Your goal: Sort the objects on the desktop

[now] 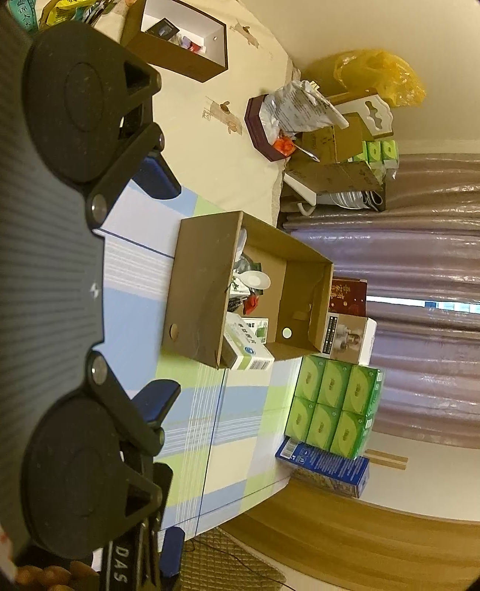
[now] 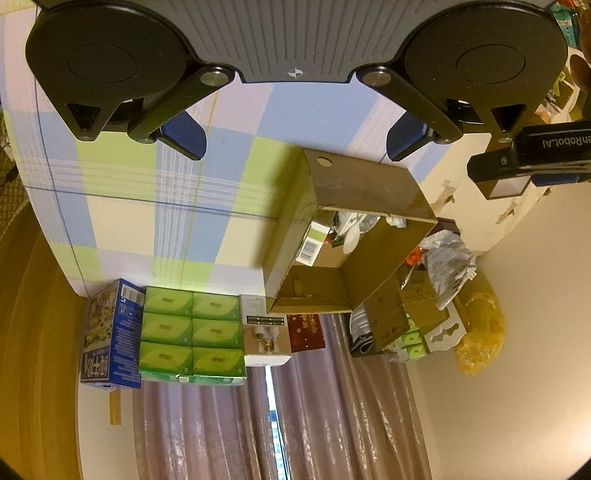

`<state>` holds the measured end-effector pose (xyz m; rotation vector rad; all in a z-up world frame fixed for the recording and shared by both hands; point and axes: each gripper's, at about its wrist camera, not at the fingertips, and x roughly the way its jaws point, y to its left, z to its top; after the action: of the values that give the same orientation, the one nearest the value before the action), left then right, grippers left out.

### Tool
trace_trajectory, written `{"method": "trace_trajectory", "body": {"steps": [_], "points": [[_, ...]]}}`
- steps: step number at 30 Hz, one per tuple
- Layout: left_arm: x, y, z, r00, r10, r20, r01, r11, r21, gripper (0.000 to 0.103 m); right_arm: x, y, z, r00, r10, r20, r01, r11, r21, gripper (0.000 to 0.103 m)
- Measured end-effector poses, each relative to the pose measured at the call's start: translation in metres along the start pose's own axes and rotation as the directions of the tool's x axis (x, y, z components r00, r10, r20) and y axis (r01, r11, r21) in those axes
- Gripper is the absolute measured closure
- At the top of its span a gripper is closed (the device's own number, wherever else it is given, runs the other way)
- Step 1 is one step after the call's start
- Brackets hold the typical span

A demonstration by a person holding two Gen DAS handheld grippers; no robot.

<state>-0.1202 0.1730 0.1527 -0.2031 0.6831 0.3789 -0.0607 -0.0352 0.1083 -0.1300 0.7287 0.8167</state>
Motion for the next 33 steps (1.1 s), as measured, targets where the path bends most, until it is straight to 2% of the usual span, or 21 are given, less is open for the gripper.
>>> {"method": "trace_trajectory", "body": {"steps": [12,33], "points": [[-0.022,-0.006,-0.015,1.000,0.020,0.006,-0.020,0.999,0.027,0.001,-0.021,0.012,-0.011,1.000,0.011,0.019,-0.010,1.000,-0.008,0.002],[-0.069,-0.007,-0.035,0.997,0.029,0.071,-0.032,0.998,0.050,0.001,-0.062,0.028,-0.033,0.998,0.010,0.064,-0.009,1.000,-0.011,0.002]]}}
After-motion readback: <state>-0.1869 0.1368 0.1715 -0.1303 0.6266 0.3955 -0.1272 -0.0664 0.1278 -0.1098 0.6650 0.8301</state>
